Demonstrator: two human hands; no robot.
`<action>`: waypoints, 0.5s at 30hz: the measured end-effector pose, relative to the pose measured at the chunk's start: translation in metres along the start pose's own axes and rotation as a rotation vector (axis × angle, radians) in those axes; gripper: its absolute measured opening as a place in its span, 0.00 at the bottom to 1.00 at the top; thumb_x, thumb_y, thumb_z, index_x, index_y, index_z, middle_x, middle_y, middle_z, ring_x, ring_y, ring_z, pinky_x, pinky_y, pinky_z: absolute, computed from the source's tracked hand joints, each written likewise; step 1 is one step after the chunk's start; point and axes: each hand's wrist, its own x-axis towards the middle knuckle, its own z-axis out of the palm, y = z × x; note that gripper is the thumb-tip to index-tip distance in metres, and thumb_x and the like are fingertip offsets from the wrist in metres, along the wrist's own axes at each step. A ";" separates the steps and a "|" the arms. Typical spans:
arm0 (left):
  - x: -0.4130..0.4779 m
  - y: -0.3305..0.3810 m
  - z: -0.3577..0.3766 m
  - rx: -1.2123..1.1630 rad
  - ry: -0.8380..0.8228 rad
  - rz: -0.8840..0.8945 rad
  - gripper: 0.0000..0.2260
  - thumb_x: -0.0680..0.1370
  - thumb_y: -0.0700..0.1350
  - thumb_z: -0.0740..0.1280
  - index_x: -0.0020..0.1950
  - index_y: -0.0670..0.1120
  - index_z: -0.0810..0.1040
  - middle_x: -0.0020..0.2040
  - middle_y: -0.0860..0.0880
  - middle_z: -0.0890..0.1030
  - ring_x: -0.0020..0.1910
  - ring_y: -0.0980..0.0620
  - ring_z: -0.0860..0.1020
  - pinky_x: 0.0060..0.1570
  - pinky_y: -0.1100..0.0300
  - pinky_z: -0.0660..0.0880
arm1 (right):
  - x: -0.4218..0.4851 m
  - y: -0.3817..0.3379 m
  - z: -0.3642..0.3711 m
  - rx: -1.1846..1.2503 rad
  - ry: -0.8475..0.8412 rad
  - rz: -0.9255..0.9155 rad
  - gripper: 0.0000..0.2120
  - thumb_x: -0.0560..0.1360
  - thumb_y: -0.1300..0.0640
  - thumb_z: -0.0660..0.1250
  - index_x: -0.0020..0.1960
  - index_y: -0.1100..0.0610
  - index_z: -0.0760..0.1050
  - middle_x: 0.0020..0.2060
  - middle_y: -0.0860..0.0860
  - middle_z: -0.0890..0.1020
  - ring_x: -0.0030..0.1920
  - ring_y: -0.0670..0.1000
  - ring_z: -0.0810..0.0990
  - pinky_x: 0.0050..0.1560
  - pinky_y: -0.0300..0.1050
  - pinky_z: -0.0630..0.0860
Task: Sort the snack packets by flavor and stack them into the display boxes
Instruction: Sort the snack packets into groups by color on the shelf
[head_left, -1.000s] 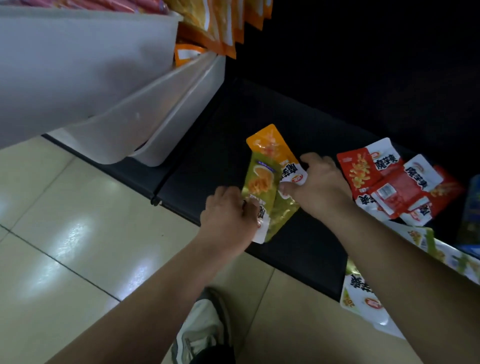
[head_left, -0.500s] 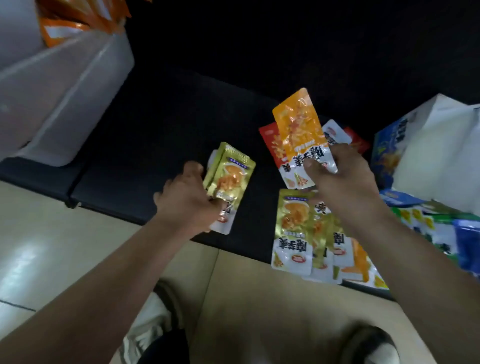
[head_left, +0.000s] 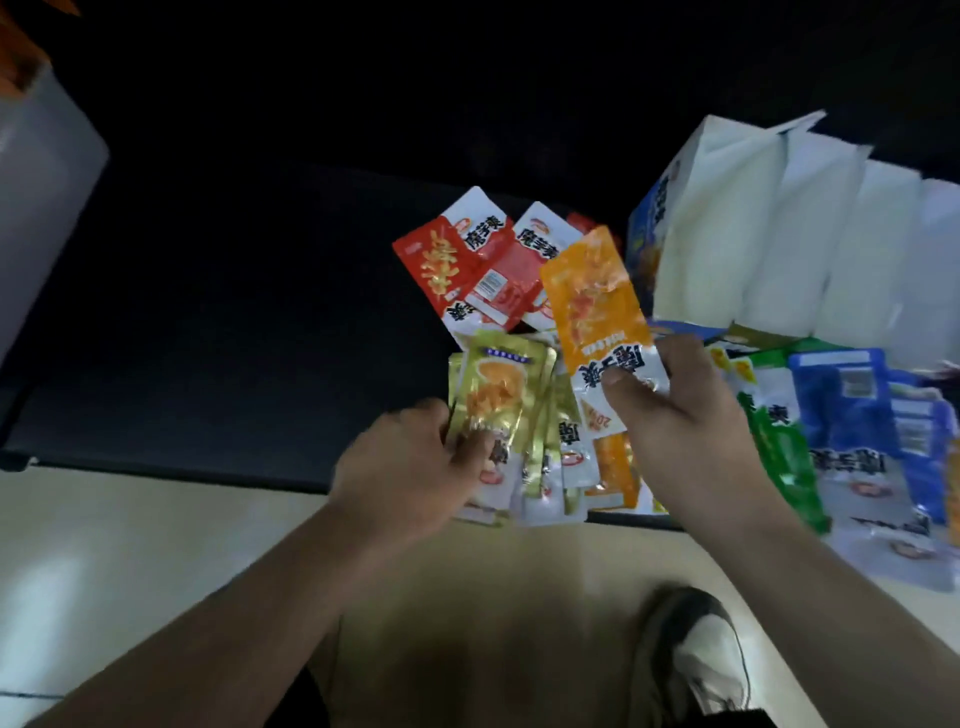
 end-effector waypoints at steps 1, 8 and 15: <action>0.001 0.003 -0.004 0.211 0.039 0.026 0.24 0.78 0.70 0.61 0.40 0.50 0.71 0.36 0.53 0.75 0.36 0.53 0.76 0.33 0.60 0.68 | -0.005 0.006 -0.006 0.040 -0.005 0.037 0.06 0.81 0.53 0.67 0.47 0.47 0.72 0.30 0.56 0.74 0.26 0.48 0.69 0.27 0.42 0.68; -0.007 0.034 -0.020 0.228 0.057 0.288 0.11 0.79 0.59 0.66 0.47 0.51 0.76 0.44 0.53 0.78 0.44 0.48 0.80 0.37 0.56 0.75 | -0.042 0.031 -0.060 0.257 -0.030 0.261 0.05 0.82 0.55 0.67 0.53 0.54 0.72 0.46 0.54 0.80 0.28 0.54 0.79 0.32 0.51 0.72; -0.037 0.158 0.005 0.137 -0.107 0.605 0.06 0.79 0.55 0.70 0.51 0.55 0.78 0.46 0.57 0.75 0.41 0.59 0.75 0.38 0.60 0.72 | -0.070 0.065 -0.138 0.302 0.046 0.282 0.05 0.83 0.56 0.66 0.56 0.56 0.73 0.47 0.62 0.83 0.31 0.55 0.82 0.32 0.49 0.72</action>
